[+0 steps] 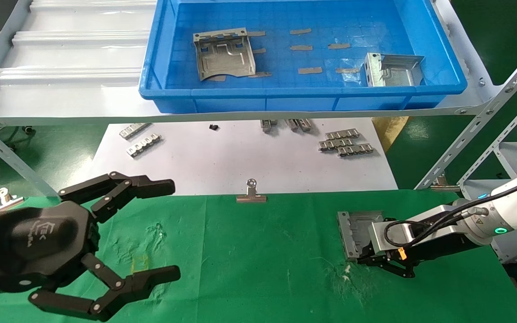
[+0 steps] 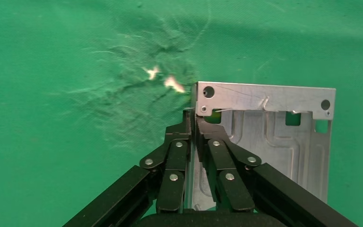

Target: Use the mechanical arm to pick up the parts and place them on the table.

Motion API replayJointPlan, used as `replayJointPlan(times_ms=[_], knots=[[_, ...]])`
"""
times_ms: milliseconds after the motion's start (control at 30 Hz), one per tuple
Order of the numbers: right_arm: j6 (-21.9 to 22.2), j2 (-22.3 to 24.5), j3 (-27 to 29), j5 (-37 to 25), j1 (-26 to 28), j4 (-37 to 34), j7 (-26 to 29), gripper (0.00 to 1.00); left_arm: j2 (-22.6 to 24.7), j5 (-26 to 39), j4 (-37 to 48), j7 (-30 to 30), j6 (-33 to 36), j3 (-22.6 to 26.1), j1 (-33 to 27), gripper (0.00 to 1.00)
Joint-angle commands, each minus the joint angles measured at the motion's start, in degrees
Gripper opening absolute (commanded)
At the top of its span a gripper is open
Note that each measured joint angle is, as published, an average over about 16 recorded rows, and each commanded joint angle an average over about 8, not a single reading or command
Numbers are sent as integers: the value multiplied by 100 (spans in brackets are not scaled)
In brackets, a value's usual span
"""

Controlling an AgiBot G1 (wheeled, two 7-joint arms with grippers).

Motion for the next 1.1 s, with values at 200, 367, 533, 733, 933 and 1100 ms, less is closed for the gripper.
replayJointPlan(times_ms=[200,367,533,733,933,1100], knots=[[-66,-28,64,86,66,-168,-257,100,0,0,0,0,0,0,0,100],[-441,59,177,264,247,-209,-360,100,0,0,0,0,0,0,0,100],[-897,194,446,706,408,-272,-224,100,0,0,0,0,0,0,0,100],[-1124,336,793,1319,391,-264,72,100,0,0,1,0,-1,0,1,100],[-1147,377,882,1485,364,-241,124,100,-1,-1,1,0,-2,-1,1,100],[-1126,361,839,1383,351,-224,99,100,-1,-1,1,0,-1,0,1,100]])
